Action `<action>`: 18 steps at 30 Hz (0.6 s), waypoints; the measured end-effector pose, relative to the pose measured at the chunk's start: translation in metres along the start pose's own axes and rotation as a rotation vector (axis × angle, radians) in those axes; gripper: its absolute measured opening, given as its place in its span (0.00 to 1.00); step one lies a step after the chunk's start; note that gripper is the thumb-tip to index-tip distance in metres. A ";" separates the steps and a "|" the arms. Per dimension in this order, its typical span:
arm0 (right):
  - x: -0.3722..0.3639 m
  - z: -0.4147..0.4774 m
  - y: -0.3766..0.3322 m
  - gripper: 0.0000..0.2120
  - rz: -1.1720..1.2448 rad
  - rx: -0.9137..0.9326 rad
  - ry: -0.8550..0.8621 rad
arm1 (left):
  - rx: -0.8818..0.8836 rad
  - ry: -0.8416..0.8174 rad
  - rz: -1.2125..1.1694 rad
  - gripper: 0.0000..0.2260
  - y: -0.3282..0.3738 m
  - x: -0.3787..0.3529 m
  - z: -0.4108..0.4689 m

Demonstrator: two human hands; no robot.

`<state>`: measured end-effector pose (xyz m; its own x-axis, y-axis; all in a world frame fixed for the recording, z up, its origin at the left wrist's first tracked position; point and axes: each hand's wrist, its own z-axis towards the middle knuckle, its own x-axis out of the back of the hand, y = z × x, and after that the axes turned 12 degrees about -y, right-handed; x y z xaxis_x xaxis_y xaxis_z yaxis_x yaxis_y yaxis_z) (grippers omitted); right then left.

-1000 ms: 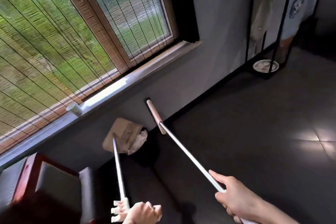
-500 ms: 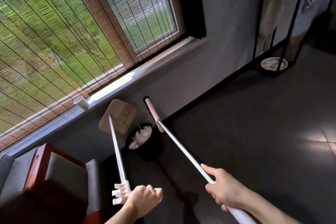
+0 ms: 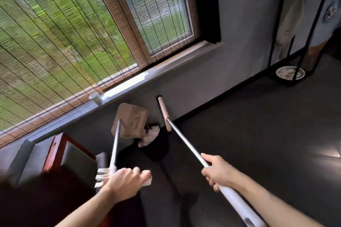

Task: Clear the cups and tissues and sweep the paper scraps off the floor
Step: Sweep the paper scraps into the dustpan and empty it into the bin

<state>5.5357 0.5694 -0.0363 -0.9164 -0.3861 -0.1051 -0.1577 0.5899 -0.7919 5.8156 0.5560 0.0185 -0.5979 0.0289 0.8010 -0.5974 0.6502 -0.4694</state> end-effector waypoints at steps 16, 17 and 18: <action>0.055 -0.029 -0.144 0.22 0.276 0.133 -0.354 | 0.661 0.546 -0.566 0.12 -0.120 0.107 -0.066; 0.057 -0.022 -0.149 0.25 0.279 0.162 -0.339 | 0.646 0.490 -0.640 0.12 -0.122 0.099 -0.056; 0.060 -0.013 -0.154 0.27 0.268 0.188 -0.319 | 0.648 0.433 -0.717 0.14 -0.121 0.094 -0.047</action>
<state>5.4998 0.4647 0.0873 -0.7521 -0.4536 -0.4782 0.1667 0.5710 -0.8039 5.8570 0.5153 0.1677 0.1724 0.1502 0.9735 -0.9825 0.0967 0.1591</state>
